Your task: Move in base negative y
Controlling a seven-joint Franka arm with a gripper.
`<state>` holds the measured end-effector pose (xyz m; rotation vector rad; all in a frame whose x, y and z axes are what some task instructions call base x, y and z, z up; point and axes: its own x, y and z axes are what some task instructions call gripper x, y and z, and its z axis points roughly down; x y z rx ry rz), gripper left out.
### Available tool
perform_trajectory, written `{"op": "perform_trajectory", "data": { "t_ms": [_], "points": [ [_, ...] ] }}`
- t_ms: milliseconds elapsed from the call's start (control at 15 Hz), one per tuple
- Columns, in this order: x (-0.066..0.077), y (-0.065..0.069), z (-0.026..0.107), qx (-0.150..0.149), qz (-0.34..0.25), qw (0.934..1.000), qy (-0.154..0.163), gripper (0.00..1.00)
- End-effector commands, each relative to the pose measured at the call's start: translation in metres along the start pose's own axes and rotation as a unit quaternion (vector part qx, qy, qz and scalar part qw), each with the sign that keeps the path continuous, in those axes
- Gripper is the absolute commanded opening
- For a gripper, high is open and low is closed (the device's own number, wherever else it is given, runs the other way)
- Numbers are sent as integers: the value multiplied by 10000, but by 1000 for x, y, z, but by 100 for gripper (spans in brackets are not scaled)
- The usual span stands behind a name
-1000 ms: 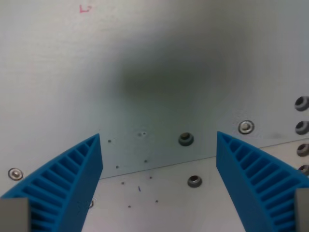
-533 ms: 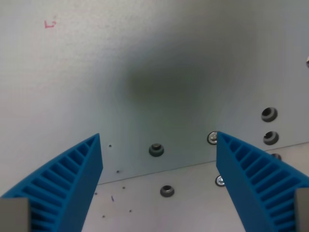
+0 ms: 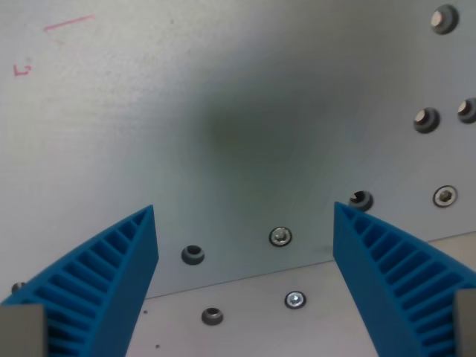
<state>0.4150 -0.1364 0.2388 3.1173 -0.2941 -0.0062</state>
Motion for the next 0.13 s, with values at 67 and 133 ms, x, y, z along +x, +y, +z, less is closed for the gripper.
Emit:
{"op": "perform_trajectory", "data": {
  "t_ms": [67,133],
  "points": [
    [10,15,0,31,-89,9999,-34,100],
    [12,20,0,31,-89,9999,-34,100]
  ]
}}
